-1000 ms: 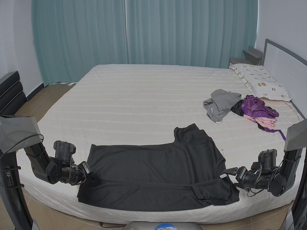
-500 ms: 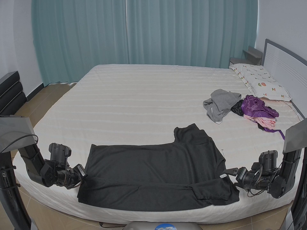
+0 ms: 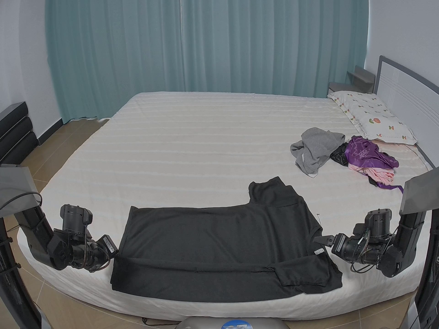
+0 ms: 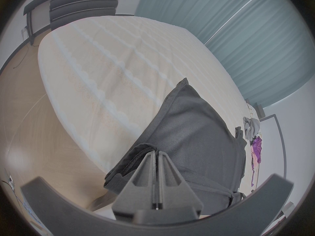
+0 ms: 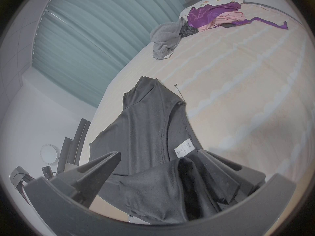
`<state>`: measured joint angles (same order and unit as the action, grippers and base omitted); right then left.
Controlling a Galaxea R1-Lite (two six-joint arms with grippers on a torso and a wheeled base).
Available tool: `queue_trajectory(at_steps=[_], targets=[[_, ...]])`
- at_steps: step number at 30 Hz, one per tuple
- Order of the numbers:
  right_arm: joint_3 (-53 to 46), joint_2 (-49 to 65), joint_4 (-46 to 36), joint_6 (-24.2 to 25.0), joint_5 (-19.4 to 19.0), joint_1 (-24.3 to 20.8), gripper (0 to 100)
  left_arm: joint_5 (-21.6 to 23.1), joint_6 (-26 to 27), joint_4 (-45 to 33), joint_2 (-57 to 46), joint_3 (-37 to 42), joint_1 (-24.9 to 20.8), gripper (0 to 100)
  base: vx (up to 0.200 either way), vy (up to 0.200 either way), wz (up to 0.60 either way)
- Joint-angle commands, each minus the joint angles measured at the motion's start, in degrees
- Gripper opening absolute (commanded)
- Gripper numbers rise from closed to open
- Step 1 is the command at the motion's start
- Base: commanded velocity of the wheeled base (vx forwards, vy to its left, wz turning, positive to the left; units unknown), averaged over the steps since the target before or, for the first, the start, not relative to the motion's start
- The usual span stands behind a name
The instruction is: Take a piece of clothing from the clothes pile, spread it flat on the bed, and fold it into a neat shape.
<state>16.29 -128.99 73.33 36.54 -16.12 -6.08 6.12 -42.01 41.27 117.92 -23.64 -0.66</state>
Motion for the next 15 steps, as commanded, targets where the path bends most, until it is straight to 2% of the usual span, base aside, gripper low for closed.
queue_trajectory(at_steps=[1, 10, 15], targets=[[1.6, -0.3, -0.4, -0.1, -0.1, -0.9, 100, 0.1, -0.4, 0.0, -0.4, 0.3, 0.0, 0, 0.000, 0.000, 0.00], [-5.6, 5.9, -0.4, -0.1, -0.1, -1.8, 100, 0.2, -0.7, 0.0, -0.1, -0.1, -0.2, 0, 0.000, 0.000, 0.00], [-7.9, 4.1, 0.3, -0.3, 0.0, -1.9, 100, 0.2, -0.7, 0.0, 1.0, -0.4, -0.2, 0, 0.000, 0.000, 0.00]])
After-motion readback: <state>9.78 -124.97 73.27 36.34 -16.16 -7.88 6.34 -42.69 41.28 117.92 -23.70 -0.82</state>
